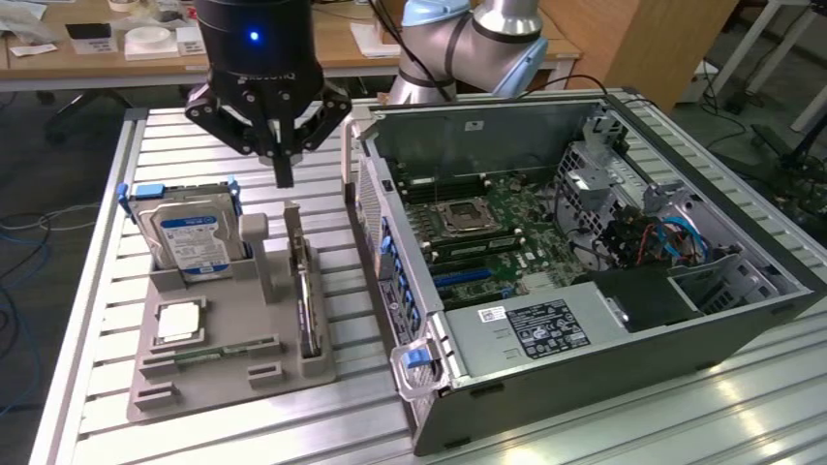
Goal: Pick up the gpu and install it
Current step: 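Reach for the gpu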
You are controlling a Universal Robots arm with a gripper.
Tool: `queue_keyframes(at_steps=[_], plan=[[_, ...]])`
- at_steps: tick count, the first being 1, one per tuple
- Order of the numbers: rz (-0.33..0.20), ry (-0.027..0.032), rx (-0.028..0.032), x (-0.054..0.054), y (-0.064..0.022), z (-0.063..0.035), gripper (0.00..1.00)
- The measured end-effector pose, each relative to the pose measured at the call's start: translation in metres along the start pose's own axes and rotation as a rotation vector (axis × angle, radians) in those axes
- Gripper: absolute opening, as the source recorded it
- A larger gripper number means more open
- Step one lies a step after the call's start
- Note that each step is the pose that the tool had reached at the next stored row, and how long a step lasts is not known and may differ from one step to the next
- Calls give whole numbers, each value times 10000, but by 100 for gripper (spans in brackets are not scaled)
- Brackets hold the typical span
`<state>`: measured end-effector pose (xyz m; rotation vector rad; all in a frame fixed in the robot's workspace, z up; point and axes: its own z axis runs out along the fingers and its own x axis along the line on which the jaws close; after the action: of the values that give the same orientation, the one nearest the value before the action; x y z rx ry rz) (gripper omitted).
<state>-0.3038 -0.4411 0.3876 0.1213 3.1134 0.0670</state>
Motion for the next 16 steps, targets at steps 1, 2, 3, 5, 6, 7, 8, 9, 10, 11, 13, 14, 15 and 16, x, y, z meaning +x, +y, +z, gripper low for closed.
queue_keyframes(at_steps=[1, 2, 3, 5, 6, 7, 8, 9, 10, 11, 13, 14, 15, 16], plan=[[0, 0, 0, -2, -19, -1, 11], [0, 0, 0, -3, -38, -2, 11], [1, 0, 0, -4, -56, -2, 11], [-1, 1, 0, -8, -96, -3, 11], [-1, 1, 0, -10, -116, -4, 11], [0, 1, 1, -11, -135, -5, 11], [-1, 1, 1, -12, -152, -5, 11], [-1, 1, 1, -13, -166, -5, 11], [-1, 1, 1, -13, -171, -5, 11], [-1, 1, 1, -13, -171, -6, 11], [0, 1, 0, -13, -171, -5, 11], [0, 1, 1, -13, -171, -5, 11], [0, 0, 1, -13, -171, -5, 11], [-1, 0, 1, -13, -171, -5, 11]])
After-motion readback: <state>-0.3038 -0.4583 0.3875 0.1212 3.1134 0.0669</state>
